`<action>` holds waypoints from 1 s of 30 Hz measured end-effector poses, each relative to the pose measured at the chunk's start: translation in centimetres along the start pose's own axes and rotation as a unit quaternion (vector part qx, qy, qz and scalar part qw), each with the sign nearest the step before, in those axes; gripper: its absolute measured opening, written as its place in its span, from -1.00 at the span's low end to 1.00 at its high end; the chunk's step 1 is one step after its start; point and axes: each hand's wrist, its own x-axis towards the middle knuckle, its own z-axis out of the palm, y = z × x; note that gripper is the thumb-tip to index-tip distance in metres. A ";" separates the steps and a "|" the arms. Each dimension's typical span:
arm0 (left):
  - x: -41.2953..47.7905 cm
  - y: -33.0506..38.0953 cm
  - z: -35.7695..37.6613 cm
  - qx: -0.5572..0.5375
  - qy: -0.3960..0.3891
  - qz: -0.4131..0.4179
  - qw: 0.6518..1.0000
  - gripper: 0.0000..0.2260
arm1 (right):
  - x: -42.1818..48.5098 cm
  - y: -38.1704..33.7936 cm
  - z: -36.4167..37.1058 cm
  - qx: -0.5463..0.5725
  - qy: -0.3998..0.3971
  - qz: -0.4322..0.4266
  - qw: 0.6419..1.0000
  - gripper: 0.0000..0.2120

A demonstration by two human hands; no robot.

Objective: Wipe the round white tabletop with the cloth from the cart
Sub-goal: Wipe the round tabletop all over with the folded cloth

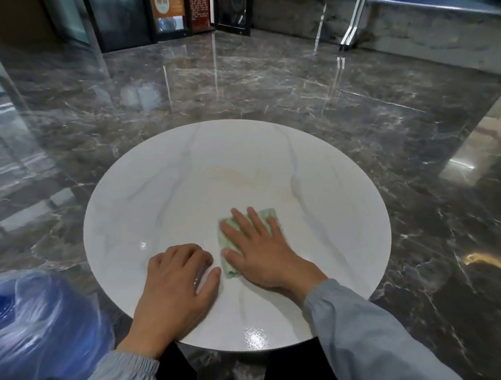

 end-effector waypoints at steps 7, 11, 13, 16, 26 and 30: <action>0.0 0.0 0.1 -0.004 0.008 0.004 1.000 -0.79 | -2.0 0.7 1.0 -0.021 0.013 0.005 1.000 -0.46; -0.1 -0.1 0.2 -0.006 0.007 0.008 1.000 -0.79 | -1.1 1.6 -0.1 -0.013 -0.013 0.016 1.000 -0.44; -0.2 0.0 0.2 -0.012 0.006 0.005 1.000 -0.81 | -0.6 3.3 -0.9 -0.009 -0.013 0.040 0.999 -0.45; -0.3 -0.1 0.2 -0.021 0.008 0.004 1.000 -0.82 | -0.2 9.1 -3.0 -0.017 -0.003 0.129 0.991 -0.45; -0.1 0.0 0.2 -0.030 0.022 0.005 0.999 -0.83 | 1.4 14.0 -5.4 -0.014 -0.017 0.274 0.961 -0.42; -0.1 0.0 0.3 -0.017 0.030 0.011 0.999 -0.81 | 3.7 4.1 -2.0 -0.046 -0.043 0.107 0.992 -0.43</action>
